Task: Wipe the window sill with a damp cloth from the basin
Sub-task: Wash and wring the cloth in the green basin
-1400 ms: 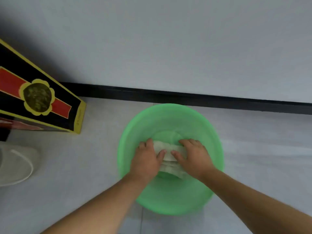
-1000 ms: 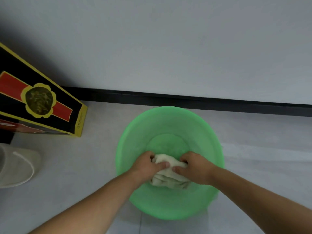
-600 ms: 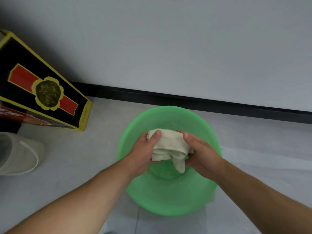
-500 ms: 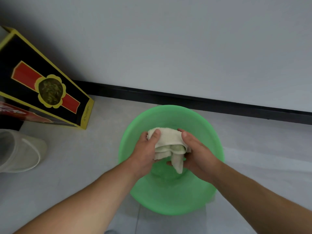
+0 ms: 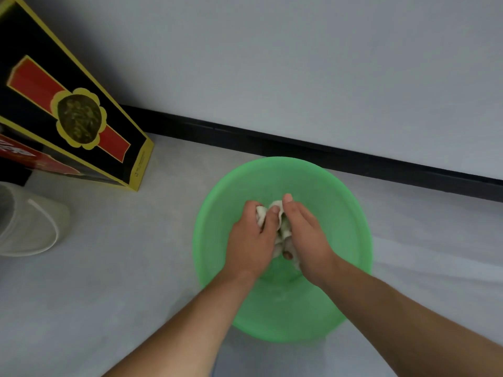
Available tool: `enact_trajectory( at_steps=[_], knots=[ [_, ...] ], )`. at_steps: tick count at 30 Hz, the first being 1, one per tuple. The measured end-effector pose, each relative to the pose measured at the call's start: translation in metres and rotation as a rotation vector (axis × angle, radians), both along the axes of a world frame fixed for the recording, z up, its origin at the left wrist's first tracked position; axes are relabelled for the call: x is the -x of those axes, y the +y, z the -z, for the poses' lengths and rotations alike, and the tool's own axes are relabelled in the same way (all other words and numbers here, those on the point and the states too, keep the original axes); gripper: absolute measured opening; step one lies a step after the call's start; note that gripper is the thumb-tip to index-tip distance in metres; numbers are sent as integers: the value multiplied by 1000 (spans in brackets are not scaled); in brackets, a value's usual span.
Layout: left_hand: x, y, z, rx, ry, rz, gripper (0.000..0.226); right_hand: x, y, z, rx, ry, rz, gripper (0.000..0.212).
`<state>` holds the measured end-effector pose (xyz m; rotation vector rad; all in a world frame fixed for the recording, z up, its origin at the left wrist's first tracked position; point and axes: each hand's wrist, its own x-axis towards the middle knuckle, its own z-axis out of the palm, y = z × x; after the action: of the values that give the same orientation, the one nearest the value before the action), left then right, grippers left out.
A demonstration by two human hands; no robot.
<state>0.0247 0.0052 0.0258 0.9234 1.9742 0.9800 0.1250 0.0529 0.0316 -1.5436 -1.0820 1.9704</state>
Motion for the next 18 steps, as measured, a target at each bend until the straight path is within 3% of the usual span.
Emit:
enact_trajectory(
  at_steps=[7,11,18],
  knots=[
    [3,5,9,64,-266,-166,35,2,1,4,-149,-98,8,19],
    [5,7,16,102,-167,-108,42,6,-2,13,-238,-204,-13,17],
    [2,6,18,116,-65,-83,41,12,-4,19,-248,-230,4,18]
  ],
)
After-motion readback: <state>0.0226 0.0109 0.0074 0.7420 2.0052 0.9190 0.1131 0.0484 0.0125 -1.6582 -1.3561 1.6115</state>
